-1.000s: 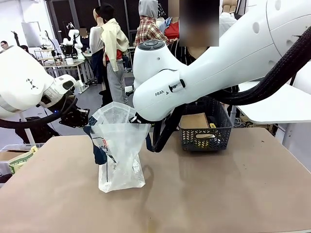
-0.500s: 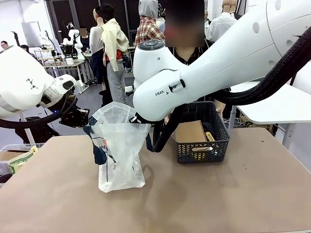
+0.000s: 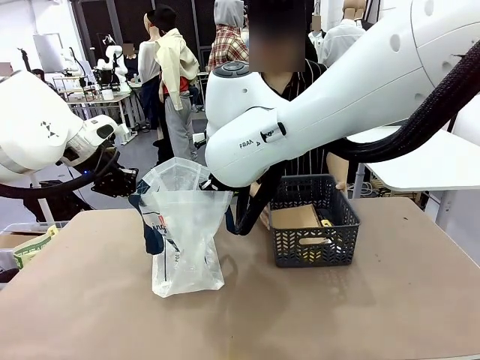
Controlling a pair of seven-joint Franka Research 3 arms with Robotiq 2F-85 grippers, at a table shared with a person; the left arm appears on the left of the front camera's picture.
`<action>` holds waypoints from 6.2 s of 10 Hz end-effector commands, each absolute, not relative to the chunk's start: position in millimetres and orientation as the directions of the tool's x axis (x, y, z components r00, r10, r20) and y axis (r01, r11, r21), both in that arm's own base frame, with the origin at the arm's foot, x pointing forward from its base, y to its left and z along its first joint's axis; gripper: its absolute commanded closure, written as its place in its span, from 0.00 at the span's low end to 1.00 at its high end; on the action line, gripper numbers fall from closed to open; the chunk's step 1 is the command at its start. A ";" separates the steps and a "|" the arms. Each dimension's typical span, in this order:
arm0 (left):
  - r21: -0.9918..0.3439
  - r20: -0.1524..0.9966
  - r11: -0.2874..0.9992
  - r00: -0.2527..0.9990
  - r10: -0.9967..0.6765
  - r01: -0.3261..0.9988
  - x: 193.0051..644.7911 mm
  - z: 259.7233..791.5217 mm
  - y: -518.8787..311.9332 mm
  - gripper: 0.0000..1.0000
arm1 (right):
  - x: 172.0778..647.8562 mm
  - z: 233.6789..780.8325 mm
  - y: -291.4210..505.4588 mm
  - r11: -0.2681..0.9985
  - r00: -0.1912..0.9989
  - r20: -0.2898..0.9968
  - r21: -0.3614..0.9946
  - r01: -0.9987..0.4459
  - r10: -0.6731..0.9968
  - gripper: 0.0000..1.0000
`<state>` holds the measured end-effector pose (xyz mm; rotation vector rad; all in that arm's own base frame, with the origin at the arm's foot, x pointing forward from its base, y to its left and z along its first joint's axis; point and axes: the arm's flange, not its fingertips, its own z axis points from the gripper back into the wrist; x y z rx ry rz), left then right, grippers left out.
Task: Transfer purchased items from the store into the shopping bag.
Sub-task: Move the Reusable shopping bag to the right side of the table.
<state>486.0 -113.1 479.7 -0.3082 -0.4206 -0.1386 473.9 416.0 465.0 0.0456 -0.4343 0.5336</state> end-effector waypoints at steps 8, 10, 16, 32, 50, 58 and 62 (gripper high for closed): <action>-0.264 0.427 0.945 0.902 -0.067 0.195 485.5 481.3 -112.5 1.00 | 474.0 463.3 414.9 0.865 0.777 0.409 -0.068 -0.497 0.478 1.00; -0.264 0.427 0.945 0.902 -0.067 0.195 485.5 481.3 -112.5 1.00 | 474.0 463.3 414.9 0.865 0.777 0.409 -0.068 -0.497 0.478 1.00; -0.264 0.427 0.945 0.902 -0.067 0.195 485.5 481.3 -112.5 1.00 | 474.0 463.3 414.9 0.865 0.777 0.409 -0.068 -0.497 0.478 1.00; -0.264 0.427 0.945 0.902 -0.067 0.195 485.5 481.3 -112.5 1.00 | 474.0 463.3 414.9 0.865 0.777 0.409 -0.068 -0.497 0.478 1.00; -0.264 0.427 0.945 0.902 -0.067 0.195 485.5 481.3 -112.5 1.00 | 474.0 463.3 414.9 0.865 0.777 0.409 -0.068 -0.497 0.478 1.00; -0.264 0.427 0.945 0.902 -0.067 0.195 485.5 481.3 -112.5 1.00 | 474.0 463.3 414.9 0.865 0.777 0.409 -0.068 -0.497 0.478 1.00; -0.264 0.427 0.945 0.902 -0.067 0.195 485.5 481.3 -112.5 1.00 | 474.0 463.3 414.9 0.865 0.777 0.409 -0.068 -0.497 0.478 1.00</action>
